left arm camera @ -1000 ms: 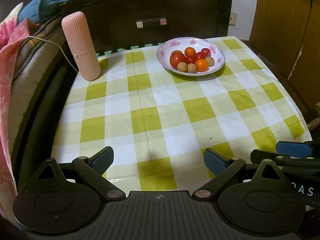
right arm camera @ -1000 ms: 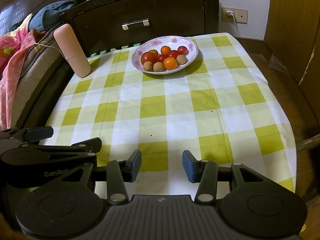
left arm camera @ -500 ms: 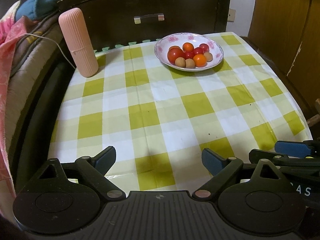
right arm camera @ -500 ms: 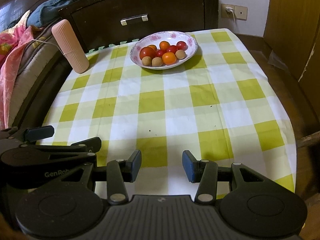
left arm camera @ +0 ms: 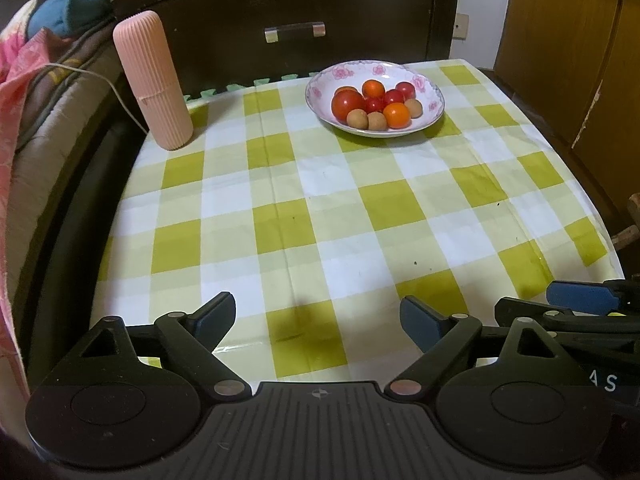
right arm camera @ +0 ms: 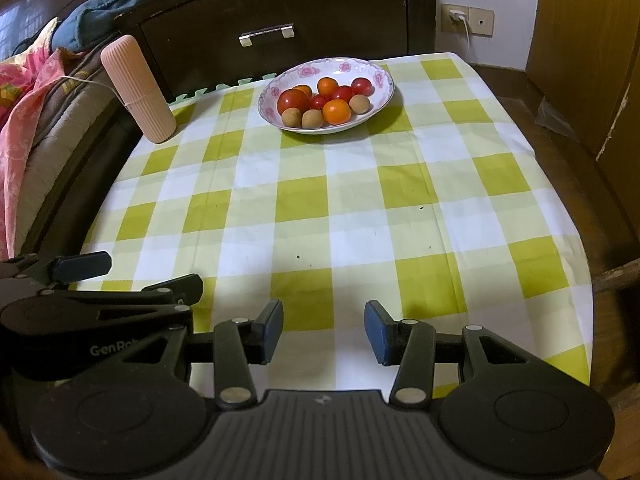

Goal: Organize fruits

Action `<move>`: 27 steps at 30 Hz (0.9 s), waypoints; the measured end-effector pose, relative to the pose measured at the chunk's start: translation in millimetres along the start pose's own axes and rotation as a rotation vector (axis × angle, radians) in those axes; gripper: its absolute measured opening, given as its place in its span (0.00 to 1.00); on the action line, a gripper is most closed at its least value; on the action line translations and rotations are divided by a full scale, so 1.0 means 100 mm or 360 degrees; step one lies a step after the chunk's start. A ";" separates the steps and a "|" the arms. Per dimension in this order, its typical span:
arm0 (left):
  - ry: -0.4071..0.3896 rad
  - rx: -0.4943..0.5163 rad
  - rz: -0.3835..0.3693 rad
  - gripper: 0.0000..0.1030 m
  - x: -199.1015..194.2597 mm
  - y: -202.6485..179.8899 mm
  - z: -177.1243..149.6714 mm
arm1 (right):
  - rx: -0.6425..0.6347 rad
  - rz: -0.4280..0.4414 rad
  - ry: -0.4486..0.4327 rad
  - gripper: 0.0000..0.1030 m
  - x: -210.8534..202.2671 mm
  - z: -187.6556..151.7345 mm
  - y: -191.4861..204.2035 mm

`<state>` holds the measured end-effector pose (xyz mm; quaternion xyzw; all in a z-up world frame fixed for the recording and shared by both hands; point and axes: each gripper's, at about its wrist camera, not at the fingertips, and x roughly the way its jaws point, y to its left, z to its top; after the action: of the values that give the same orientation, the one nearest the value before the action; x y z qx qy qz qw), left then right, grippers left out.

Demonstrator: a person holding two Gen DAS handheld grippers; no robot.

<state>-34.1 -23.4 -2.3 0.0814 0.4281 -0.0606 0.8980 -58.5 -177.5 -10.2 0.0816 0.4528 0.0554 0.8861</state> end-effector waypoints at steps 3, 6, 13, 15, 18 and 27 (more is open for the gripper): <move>0.0003 0.0003 -0.0001 0.89 0.00 -0.01 0.00 | 0.0000 -0.0003 0.0005 0.42 0.00 0.00 0.01; 0.0006 0.0007 -0.0005 0.88 0.01 0.00 0.01 | 0.0000 -0.0006 0.0009 0.42 0.00 0.01 0.01; 0.0005 0.0008 -0.0004 0.87 0.00 -0.01 0.01 | 0.0000 -0.0006 0.0010 0.42 0.01 0.01 0.01; 0.0004 0.0010 -0.0003 0.86 0.00 -0.01 0.00 | 0.0000 -0.0006 0.0010 0.42 0.01 0.01 0.01; 0.0001 0.0010 -0.0002 0.86 0.00 -0.01 0.00 | 0.0000 -0.0006 0.0009 0.42 0.01 0.01 0.01; -0.0014 0.0012 0.0014 0.87 -0.01 -0.02 0.01 | 0.0000 -0.0005 0.0008 0.42 0.01 0.01 0.01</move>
<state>-34.5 -25.5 -0.8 0.0865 0.4235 -0.0586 0.8999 -57.5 -176.1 -10.0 0.0808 0.4552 0.0543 0.8850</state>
